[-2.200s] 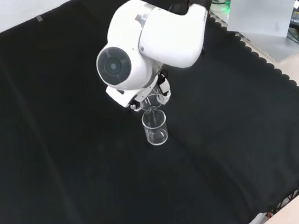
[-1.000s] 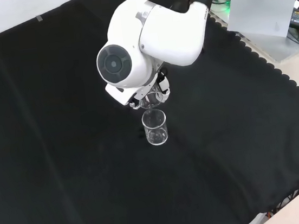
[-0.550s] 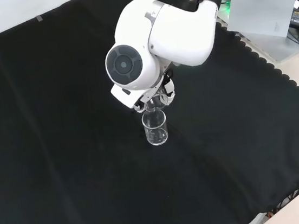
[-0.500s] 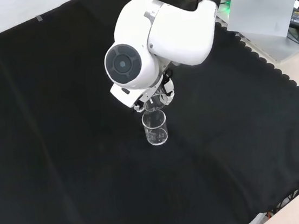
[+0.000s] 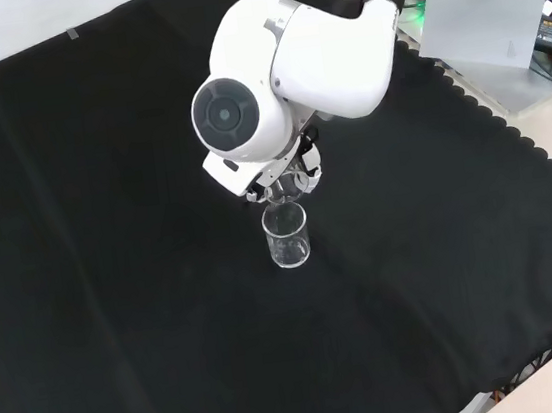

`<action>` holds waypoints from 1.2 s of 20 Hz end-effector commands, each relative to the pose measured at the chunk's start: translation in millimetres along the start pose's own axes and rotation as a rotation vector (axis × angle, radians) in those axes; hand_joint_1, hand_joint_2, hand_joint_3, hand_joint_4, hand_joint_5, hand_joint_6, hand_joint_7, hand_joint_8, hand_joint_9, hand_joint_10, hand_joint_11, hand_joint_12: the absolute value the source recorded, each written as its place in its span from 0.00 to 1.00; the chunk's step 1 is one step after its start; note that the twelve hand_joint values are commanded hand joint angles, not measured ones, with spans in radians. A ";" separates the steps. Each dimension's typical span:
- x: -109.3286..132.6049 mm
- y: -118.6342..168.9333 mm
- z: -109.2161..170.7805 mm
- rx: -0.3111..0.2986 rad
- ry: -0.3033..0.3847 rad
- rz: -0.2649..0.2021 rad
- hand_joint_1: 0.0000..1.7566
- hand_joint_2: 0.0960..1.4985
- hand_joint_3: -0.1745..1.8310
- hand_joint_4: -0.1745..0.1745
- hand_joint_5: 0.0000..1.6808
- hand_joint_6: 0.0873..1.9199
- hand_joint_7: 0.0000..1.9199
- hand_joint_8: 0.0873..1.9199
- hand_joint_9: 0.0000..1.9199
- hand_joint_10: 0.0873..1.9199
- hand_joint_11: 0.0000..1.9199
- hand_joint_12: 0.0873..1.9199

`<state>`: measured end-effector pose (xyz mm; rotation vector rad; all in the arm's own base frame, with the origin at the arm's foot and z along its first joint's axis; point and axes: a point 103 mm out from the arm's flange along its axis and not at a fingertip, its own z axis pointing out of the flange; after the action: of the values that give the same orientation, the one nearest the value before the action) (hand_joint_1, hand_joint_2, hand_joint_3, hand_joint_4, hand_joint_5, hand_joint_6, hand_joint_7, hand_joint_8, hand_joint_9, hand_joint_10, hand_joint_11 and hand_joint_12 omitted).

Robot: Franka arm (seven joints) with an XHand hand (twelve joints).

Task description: Pour the water from the handheld beaker into the one on the table.

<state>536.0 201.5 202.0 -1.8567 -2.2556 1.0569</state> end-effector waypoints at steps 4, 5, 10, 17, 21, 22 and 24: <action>-1.0 -8.8 3.6 -0.060 0.091 -0.030 0.68 0.34 0.47 0.17 0.79 0.29 0.95 0.00 0.80 0.22 0.71 0.37; -2.3 -9.5 3.6 -0.065 0.105 -0.037 0.68 0.34 0.47 0.17 0.79 0.29 0.95 0.00 0.80 0.22 0.71 0.37; -18.9 -10.2 9.8 -0.131 0.232 -0.083 0.68 0.34 0.47 0.17 0.79 0.29 0.95 0.00 0.80 0.23 0.71 0.37; -42.1 -6.3 23.8 -0.218 0.444 -0.125 0.68 0.34 0.47 0.18 0.79 0.29 0.95 0.00 0.80 0.23 0.71 0.37; -51.6 -3.0 34.6 -0.255 0.554 -0.138 0.68 0.34 0.47 0.18 0.79 0.29 0.95 0.00 0.79 0.23 0.71 0.37; -53.0 -2.3 36.7 -0.263 0.569 -0.142 0.68 0.34 0.47 0.18 0.79 0.29 0.95 0.00 0.79 0.23 0.71 0.37; -56.2 -1.5 40.5 -0.278 0.599 -0.150 0.68 0.34 0.47 0.18 0.79 0.29 0.95 0.00 0.79 0.23 0.71 0.37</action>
<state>529.5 152.9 193.9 -1.7510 -2.2120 0.3220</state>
